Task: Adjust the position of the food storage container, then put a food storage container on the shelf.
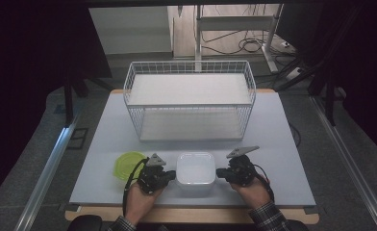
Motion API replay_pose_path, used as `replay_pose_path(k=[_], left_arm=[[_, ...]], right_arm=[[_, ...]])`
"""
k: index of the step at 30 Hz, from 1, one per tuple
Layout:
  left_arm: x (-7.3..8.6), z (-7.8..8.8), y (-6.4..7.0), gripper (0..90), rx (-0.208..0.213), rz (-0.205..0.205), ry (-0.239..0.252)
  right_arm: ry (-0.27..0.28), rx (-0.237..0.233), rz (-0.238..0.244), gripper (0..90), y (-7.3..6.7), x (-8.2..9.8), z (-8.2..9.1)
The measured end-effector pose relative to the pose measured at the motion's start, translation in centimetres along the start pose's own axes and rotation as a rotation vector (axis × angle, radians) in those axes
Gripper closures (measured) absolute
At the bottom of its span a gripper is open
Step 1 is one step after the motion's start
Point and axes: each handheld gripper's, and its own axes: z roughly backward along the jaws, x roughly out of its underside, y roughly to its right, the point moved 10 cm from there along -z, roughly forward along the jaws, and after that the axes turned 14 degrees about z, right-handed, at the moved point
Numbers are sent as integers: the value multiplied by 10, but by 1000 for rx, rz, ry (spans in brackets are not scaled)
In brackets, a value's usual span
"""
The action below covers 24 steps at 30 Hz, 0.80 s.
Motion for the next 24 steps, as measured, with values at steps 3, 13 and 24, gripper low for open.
replay_pose_path(k=[3,13,24], left_arm=[[-1,8,0,848,-30,-28,13],[-4,33,-3,554,-31,-56,64],[-9,32,-3,167,25,-40,80]], right_arm=[[14,36,22,829,5,1,9],[87,82,43,589,14,4,27],[102,107,24,300,16,1,29]])
